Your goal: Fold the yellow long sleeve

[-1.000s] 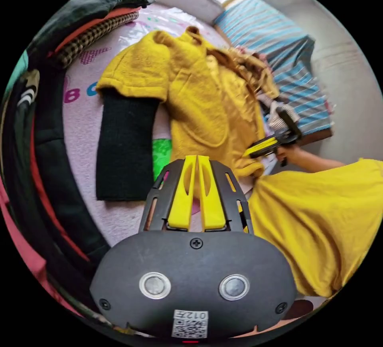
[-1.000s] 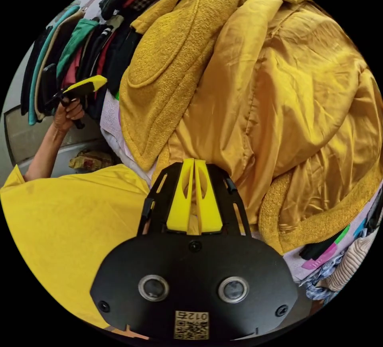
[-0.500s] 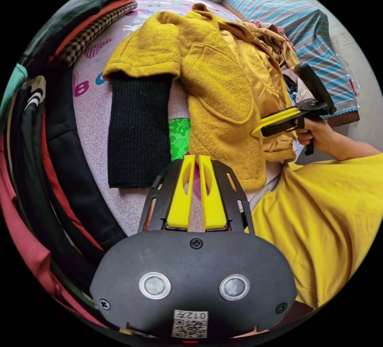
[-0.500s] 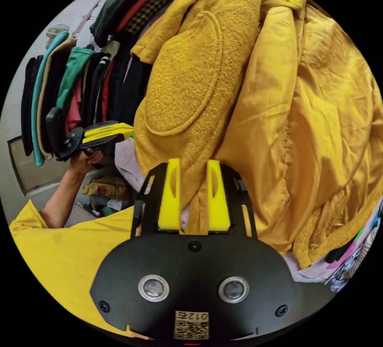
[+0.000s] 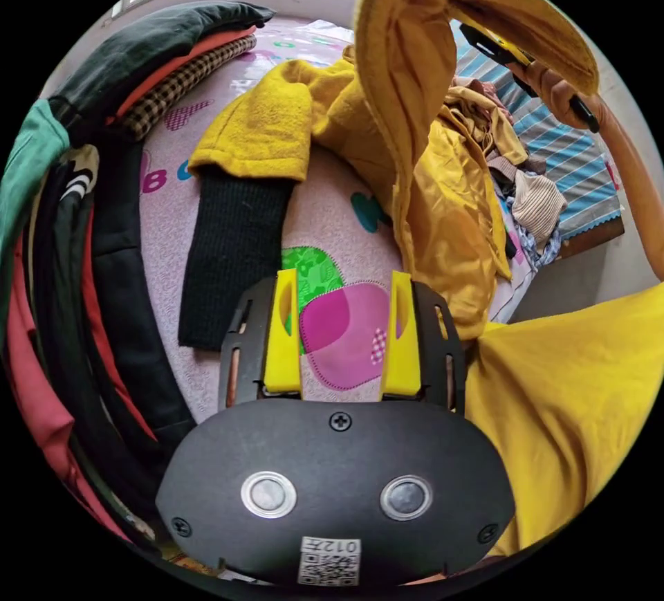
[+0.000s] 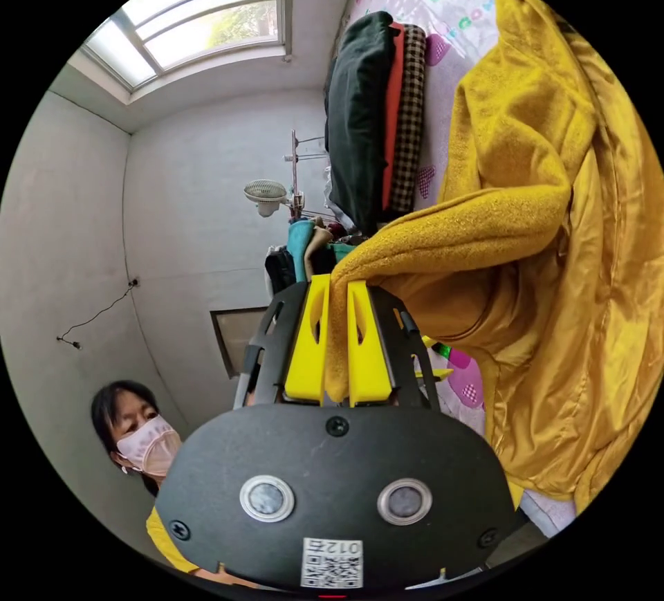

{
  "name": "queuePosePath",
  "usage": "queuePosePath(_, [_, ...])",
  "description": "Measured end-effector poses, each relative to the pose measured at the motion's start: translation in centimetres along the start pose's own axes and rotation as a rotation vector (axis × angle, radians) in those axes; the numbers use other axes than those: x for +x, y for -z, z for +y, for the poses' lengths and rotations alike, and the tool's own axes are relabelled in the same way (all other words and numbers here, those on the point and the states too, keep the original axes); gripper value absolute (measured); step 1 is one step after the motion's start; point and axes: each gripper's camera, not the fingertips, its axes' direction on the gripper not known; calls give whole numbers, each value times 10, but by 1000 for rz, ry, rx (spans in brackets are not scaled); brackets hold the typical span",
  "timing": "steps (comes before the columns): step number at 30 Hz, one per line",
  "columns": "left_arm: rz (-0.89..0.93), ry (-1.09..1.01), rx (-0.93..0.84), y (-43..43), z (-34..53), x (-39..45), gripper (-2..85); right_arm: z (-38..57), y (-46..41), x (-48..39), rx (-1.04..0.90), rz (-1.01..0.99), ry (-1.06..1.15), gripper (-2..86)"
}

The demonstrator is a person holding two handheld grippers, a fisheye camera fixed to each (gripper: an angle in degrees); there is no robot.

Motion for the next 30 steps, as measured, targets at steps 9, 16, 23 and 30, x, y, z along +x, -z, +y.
queuePosePath(9, [130,-39,47,-6,-58,36,119,-10,10,-9,-47,0,16,2])
queuePosePath(16, [-136,43,-27,13,-47,49,33,13,12,-12,-143,116,68,5])
queuePosePath(23, [-313,185,-110,34,31,57,6,80,-72,47,-634,605,145,21])
queuePosePath(30, [-239,263,-182,-7,40,51,3,108,-98,154,-618,551,-45,62])
